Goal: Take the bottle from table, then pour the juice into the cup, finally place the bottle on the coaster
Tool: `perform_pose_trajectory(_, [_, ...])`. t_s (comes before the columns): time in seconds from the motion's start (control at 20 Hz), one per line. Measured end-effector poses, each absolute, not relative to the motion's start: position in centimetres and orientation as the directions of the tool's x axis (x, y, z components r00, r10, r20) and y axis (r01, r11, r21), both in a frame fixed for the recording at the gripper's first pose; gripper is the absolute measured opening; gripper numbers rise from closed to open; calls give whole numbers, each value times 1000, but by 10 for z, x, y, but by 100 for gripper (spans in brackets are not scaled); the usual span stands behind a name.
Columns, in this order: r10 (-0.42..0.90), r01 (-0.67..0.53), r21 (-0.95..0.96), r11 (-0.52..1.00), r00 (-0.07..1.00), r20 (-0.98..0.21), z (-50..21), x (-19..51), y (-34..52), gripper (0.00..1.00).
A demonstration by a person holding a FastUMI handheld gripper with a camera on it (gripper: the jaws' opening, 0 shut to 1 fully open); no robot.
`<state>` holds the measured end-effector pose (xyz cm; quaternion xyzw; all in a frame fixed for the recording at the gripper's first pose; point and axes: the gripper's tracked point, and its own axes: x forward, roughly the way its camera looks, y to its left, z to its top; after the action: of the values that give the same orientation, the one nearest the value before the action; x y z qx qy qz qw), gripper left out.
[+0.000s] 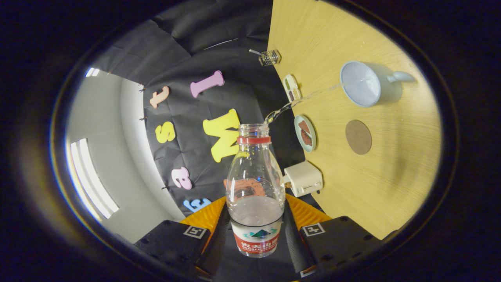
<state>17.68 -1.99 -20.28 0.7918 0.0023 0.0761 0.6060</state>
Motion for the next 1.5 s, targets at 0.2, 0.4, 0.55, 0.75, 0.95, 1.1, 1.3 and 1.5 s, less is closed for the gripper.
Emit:
perform_pose_trajectory(0.2, [94, -86, 947, -310, 988, 121, -199, 176, -20, 73])
perform_pose_trajectory(0.4, [86, -103, 919, -381, 986, 146, -191, 179, -19, 73])
perform_pose_trajectory(0.55, [90, -104, 920, -378, 985, 148, -190, 174, -19, 73])
perform_pose_trajectory(0.75, [68, -134, 884, -447, 981, 183, -182, 175, -24, 73])
perform_pose_trajectory(0.95, [58, -148, 862, -484, 978, 200, -177, 176, -28, 74])
perform_pose_trajectory(1.1, [50, -160, 853, -497, 976, 212, -174, 174, -32, 74])
perform_pose_trajectory(1.3, [32, -171, 821, -545, 974, 224, -164, 171, -39, 73])
perform_pose_trajectory(1.5, [40, -172, 791, -587, 970, 241, -145, 178, -39, 73])
